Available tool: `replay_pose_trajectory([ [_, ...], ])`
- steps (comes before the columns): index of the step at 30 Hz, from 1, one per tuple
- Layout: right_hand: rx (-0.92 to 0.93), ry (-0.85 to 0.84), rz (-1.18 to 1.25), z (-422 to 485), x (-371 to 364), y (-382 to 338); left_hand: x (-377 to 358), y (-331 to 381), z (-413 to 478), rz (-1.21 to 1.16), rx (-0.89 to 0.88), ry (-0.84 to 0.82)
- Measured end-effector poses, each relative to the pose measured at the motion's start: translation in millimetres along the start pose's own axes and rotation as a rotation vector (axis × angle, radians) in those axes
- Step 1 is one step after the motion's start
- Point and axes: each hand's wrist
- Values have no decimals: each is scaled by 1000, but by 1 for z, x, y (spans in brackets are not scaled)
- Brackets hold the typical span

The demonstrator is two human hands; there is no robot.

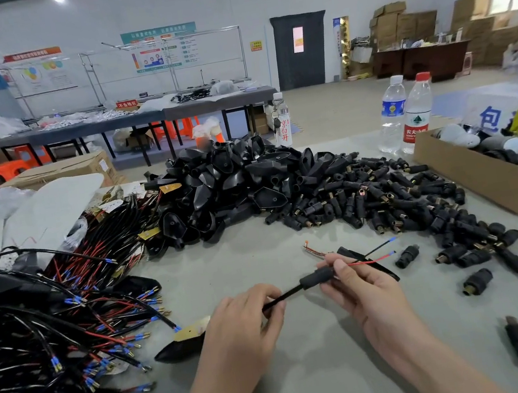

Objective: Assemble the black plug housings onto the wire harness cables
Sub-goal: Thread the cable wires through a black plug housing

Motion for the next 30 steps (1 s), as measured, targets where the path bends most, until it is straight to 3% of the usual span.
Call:
replay_pose_trajectory([
  [15, -60, -77, -56, -5, -6, 6, -8, 2, 1, 8, -120, 115],
  [23, 26, 18, -26, 1, -1, 1, -5, -5, 2, 150, -152, 74],
  [30, -57, -58, -22, -1, -3, 5, -7, -1, 4, 169, -190, 117],
])
Point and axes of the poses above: each hand's wrist, its own z-axis towards the middle knuckle, its own x-axis out of the back of the hand, y = z × x, and after that the axes turned 15 degrees about -x, right-handed
